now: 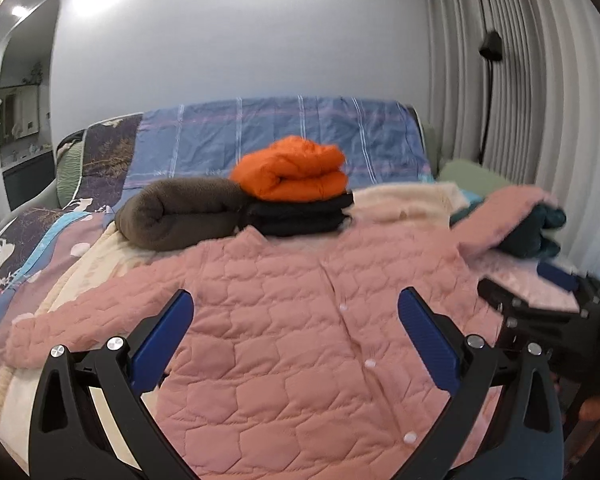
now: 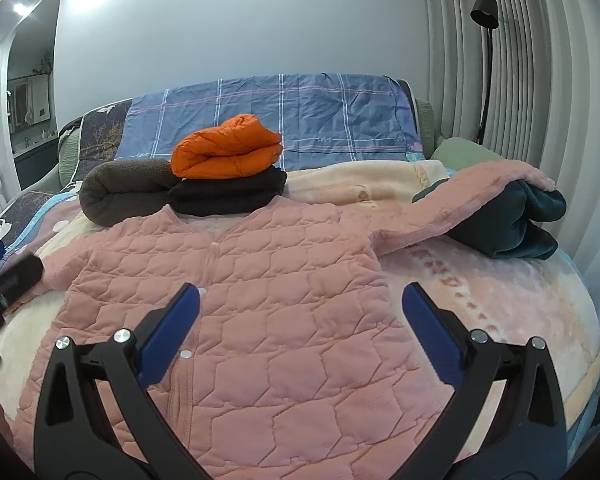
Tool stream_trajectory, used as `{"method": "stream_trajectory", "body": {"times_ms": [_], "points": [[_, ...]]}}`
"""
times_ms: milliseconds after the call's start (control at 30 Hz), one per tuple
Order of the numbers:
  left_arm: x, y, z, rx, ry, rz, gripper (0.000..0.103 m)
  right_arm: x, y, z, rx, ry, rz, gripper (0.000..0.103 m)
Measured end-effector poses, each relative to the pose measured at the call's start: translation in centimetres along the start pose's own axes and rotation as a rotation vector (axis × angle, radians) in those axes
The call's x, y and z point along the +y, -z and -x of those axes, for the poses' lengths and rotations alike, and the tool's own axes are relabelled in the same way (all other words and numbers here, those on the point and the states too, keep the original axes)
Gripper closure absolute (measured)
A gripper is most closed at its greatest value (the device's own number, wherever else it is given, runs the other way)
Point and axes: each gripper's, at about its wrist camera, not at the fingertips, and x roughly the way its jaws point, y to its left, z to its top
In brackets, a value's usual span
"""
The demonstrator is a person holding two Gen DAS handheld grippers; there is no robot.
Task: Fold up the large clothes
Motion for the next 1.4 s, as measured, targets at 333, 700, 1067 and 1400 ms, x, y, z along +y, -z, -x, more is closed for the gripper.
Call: {"method": "stream_trajectory", "body": {"times_ms": [333,700,1067,1400], "points": [[-0.1,0.5,-0.8,0.053,0.001,0.001,0.001,0.2,0.1,0.0,0.000,-0.004,0.005,0.002],[-0.2,1.1,-1.4,0.081,-0.009,0.002,0.001,0.6,0.1,0.2,-0.004,-0.014,0.003,0.002],[-0.1,1.7,-2.0,0.120,-0.015,0.006,0.001,0.9,0.4,-0.4,0.048,-0.049,-0.013,0.002],[1.2,2.7,-4.0,0.298,-0.008,0.098,0.001,1.3,0.4,0.0,0.036,-0.041,0.003,0.002]]}}
